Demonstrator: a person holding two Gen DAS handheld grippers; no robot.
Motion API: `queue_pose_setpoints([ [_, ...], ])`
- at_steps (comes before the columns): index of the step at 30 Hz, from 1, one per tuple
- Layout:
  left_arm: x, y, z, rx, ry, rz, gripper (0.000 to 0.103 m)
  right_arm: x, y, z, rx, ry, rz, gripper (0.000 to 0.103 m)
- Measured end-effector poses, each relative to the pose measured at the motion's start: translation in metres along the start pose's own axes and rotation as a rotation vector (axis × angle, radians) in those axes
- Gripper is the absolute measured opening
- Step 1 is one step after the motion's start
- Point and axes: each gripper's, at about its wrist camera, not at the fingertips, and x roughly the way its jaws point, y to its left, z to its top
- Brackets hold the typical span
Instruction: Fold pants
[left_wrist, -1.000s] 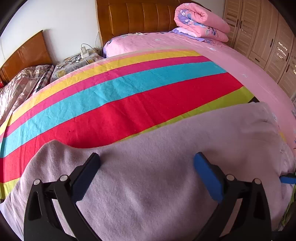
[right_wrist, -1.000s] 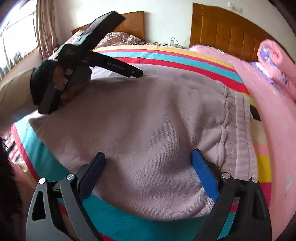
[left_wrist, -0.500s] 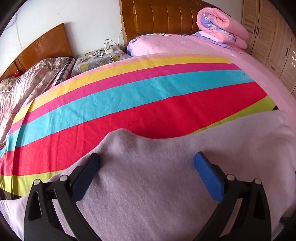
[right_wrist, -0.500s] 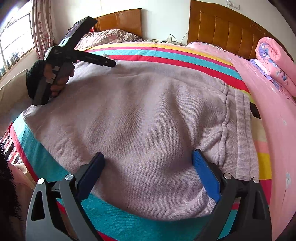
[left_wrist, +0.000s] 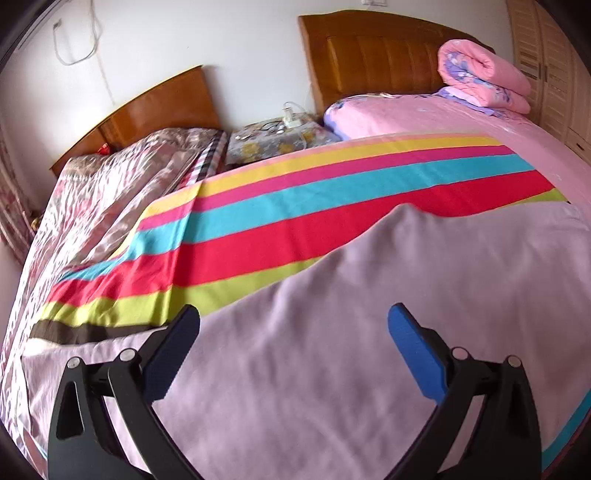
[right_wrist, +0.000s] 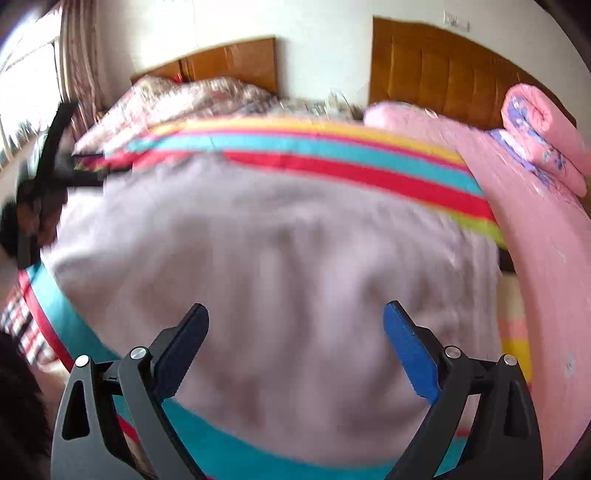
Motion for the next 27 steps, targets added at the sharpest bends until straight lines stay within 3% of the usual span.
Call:
queue_pose_setpoints([
  [3, -0.005, 0.05, -0.025, -0.09, 0.029, 0.048, 0.102, 0.021, 0.043, 0.042, -0.08, -0.044, 0.075, 0.092],
  [8, -0.01, 0.122, -0.068, -0.253, 0.095, 0.083, 0.102, 0.091, 0.135, 0.101, -0.239, 0.009, 0.166, 0.092],
  [14, -0.009, 0.164, -0.104, -0.321, 0.133, 0.088, 0.102, 0.173, 0.212, 0.128, -0.275, 0.131, 0.209, 0.092],
  [17, -0.009, 0.17, -0.112, -0.343, 0.129, 0.06, 0.102, 0.205, 0.224, 0.125, -0.279, 0.175, 0.188, 0.094],
  [20, -0.005, 0.169, -0.113, -0.339, 0.115, 0.054, 0.102, 0.212, 0.222, 0.126, -0.257, 0.155, 0.173, 0.096],
  [23, -0.006, 0.169, -0.114, -0.342, 0.108, 0.045, 0.102, 0.209, 0.212, 0.133, -0.164, 0.16, 0.099, 0.096],
  [25, -0.004, 0.171, -0.114, -0.346, 0.107, 0.037, 0.102, 0.205, 0.209, 0.137, -0.107, 0.146, 0.141, 0.096],
  [27, -0.003, 0.172, -0.113, -0.347, 0.104, 0.033, 0.102, 0.208, 0.22, 0.138, -0.138, 0.153, 0.148, 0.096],
])
